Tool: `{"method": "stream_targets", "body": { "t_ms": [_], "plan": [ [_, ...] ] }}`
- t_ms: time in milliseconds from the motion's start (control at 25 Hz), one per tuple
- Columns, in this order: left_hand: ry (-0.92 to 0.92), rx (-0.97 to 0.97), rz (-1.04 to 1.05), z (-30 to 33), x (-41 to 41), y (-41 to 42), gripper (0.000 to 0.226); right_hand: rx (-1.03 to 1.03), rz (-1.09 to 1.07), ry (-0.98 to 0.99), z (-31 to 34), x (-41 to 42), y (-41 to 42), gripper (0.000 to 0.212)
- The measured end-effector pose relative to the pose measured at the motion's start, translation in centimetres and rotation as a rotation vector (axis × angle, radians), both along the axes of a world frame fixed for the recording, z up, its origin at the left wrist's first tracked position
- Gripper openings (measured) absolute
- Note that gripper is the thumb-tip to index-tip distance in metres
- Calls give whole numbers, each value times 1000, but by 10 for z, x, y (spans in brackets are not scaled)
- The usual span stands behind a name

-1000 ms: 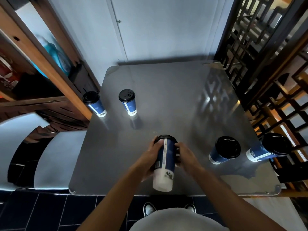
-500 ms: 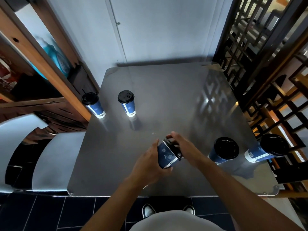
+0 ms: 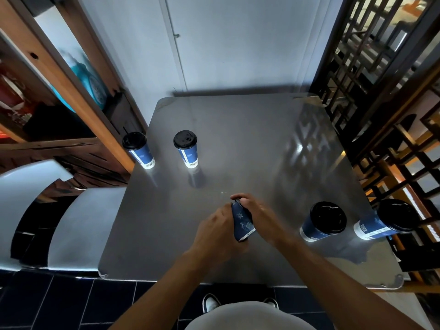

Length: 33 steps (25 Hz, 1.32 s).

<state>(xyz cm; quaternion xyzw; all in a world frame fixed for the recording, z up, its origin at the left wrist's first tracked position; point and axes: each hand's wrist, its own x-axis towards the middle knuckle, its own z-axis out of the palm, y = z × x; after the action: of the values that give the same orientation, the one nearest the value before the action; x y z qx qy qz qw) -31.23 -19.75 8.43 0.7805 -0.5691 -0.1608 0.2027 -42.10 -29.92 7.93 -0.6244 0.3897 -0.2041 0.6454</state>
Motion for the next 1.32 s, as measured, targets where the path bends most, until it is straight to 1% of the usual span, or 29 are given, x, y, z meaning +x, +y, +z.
{"method": "stream_targets", "body": {
  "t_ms": [160, 320, 400, 560, 720, 800, 840, 880, 920, 960, 1040, 1080, 1120, 1160, 1200, 1320],
  "plan": [
    [-19, -42, -13, 1, -1, -1, 61, -23, 26, 3, 1, 1, -1, 28],
    [-17, -35, -2, 0, 0, -2, 63, -13, 32, 2, 2, 2, -1, 31],
    [13, -20, 7, -1, 0, -3, 66, -17, 45, 7, 6, 3, -1, 33],
    [80, 0, 40, 9, 1, -7, 81, -57, 27, -9, 11, 5, 0, 34],
    [152, 30, 66, 13, -1, -7, 85, -72, 47, 20, 9, 7, 0, 34],
    [158, 44, 69, 14, 1, -7, 90, -13, 32, 13, 9, 6, -4, 35],
    [228, 59, 70, 15, 4, -7, 99, 71, -3, -40, 10, 4, -7, 40],
    [387, 64, 79, 16, 7, -7, 110, 180, -42, -125, 12, 1, -11, 46],
    [576, 50, 102, 18, 10, -10, 116, 282, -83, -220, 14, -3, -15, 48],
    [716, 25, 133, 20, 12, -12, 111, 347, -120, -298, 16, -6, -17, 47],
    [852, -38, 228, 28, 15, -18, 76, 359, -153, -339, 20, -9, -18, 37],
    [982, -62, 298, 33, 15, -20, 61, 347, -148, -325, 21, -7, -17, 31],
    [1166, -57, 380, 39, 14, -22, 55, 334, -130, -306, 22, -4, -14, 26],
    [1345, -28, 458, 44, 13, -24, 54, 327, -106, -279, 22, -1, -11, 24],
    [1452, 3, 520, 48, 13, -25, 54, 327, -92, -246, 23, 2, -8, 23],
    [1596, 96, 623, 60, 13, -29, 44, 364, -127, -171, 23, 7, 1, 27]
  ]
}}
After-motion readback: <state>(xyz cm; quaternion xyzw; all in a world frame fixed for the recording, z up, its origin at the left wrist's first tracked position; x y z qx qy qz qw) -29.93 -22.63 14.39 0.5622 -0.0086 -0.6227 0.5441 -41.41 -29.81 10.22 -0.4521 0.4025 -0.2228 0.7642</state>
